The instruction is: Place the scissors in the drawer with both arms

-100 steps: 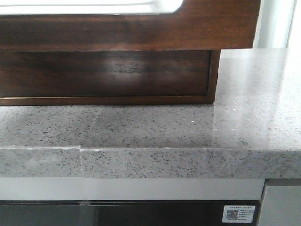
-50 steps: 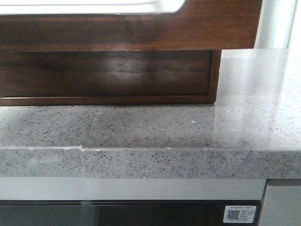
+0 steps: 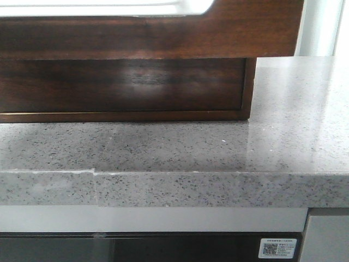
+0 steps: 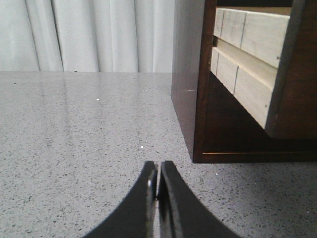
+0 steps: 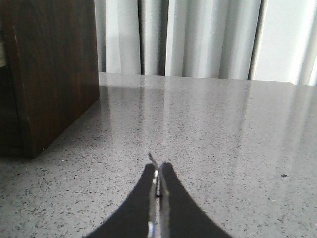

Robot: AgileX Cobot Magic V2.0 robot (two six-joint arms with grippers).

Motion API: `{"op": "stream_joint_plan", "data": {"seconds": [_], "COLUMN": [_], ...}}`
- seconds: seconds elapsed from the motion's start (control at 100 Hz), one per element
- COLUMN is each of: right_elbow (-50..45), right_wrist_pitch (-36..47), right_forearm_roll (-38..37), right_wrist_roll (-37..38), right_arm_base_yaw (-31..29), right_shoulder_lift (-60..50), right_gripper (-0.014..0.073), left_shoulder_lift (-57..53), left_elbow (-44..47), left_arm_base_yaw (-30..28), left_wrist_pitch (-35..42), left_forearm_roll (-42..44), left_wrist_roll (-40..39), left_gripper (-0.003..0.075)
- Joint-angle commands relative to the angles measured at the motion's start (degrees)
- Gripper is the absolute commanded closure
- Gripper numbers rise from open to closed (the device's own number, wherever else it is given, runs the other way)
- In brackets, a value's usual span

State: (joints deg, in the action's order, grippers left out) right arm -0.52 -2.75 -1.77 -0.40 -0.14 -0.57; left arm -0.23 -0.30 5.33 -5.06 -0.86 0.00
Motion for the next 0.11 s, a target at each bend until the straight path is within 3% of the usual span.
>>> {"op": "stream_joint_plan", "data": {"seconds": [0.0, 0.1], "right_elbow": [-1.02, -1.02], "right_wrist_pitch": [4.21, 4.21], "right_forearm_roll": [-0.54, -0.54], "right_wrist_roll": [-0.12, -0.12], "right_arm_base_yaw": [-0.31, -0.31], "right_shoulder_lift": [-1.29, -1.29], "right_gripper": [0.0662, 0.0662], "left_shoulder_lift": [-1.76, -1.76], "left_elbow": [2.04, 2.04], "left_arm_base_yaw": [-0.02, -0.02], "left_wrist_pitch": [4.69, 4.69], "left_forearm_roll": [-0.59, -0.59], "left_wrist_roll": [-0.53, -0.53], "left_gripper": [0.0741, 0.0741]}}
